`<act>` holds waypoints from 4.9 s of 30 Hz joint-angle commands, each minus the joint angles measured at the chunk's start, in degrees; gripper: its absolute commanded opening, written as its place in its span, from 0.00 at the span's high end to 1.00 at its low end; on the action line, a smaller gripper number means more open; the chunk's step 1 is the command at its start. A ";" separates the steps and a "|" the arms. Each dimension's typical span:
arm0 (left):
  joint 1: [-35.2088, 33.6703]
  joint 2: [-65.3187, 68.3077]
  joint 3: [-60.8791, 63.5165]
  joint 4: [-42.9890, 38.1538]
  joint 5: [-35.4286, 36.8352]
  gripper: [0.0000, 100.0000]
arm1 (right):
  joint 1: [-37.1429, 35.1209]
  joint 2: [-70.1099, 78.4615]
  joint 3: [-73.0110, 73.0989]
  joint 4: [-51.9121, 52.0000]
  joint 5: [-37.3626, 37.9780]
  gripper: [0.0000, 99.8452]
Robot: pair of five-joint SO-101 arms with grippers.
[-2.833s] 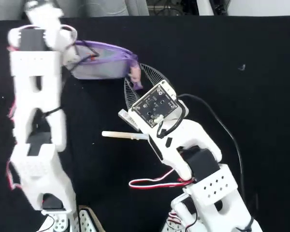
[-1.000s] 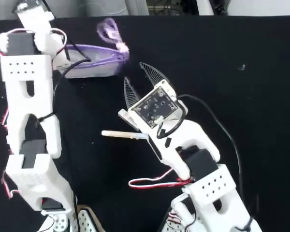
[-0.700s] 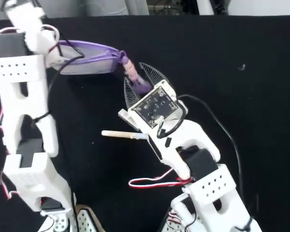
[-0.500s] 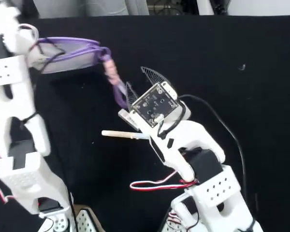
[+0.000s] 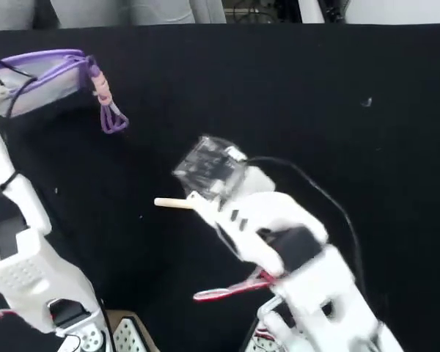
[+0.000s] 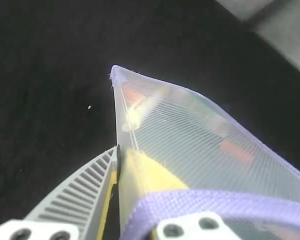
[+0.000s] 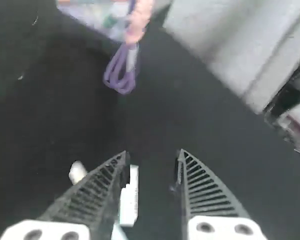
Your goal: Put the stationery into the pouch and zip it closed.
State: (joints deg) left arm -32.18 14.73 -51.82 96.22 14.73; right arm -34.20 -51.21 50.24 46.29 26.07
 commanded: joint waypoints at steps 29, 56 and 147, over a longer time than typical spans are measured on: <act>-4.00 5.19 -4.00 -3.78 0.62 0.97 | -5.54 61.58 -30.20 5.36 18.11 0.85; 10.33 4.84 -8.31 0.44 0.35 0.97 | 7.03 40.22 -40.57 15.03 13.01 0.99; 9.71 18.02 -24.57 4.48 0.26 0.97 | 17.76 71.25 -63.52 9.58 12.84 0.98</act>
State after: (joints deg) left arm -20.40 33.80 -72.48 100.70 14.73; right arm -14.95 18.95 -15.16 59.74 34.51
